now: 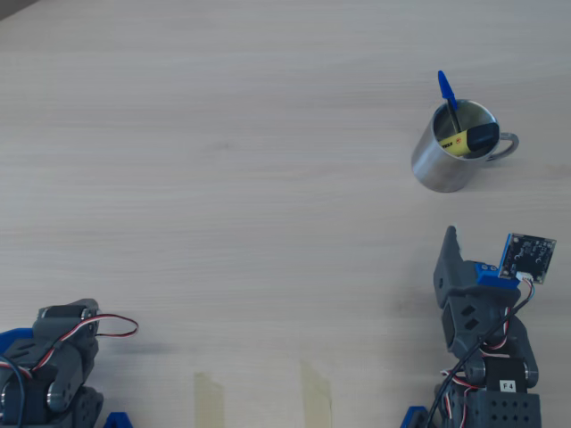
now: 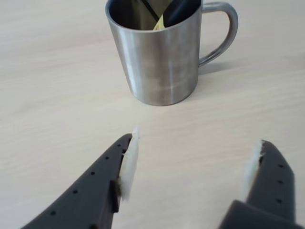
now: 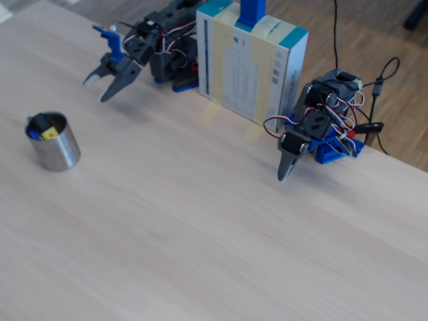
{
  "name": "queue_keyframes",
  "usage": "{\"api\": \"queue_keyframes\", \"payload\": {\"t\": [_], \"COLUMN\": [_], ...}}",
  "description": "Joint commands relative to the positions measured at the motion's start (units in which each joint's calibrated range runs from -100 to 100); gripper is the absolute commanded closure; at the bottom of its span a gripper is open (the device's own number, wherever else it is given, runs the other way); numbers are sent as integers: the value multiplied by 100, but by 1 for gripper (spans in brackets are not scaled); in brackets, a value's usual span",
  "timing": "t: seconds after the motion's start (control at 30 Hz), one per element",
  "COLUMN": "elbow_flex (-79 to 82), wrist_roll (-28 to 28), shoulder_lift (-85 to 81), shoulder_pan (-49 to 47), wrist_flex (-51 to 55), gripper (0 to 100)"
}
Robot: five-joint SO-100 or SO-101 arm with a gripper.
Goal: Grab the blue pen and put it in the silver cup.
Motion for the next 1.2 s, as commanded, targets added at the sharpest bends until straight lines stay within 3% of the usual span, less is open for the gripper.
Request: {"api": "queue_keyframes", "payload": {"t": [0.0,0.1,0.5,0.73,1.17], "elbow_flex": [63,36,36,36,36], "wrist_roll": [11,-21,-31,11,16], "shoulder_lift": [-694,-1143,-1151,-1151,-1110], "shoulder_pan": [18,-44,-70,-654,-174], "wrist_flex": [1458,2505,4547,4598,4581], "gripper": [72,76,91,93,93]}}
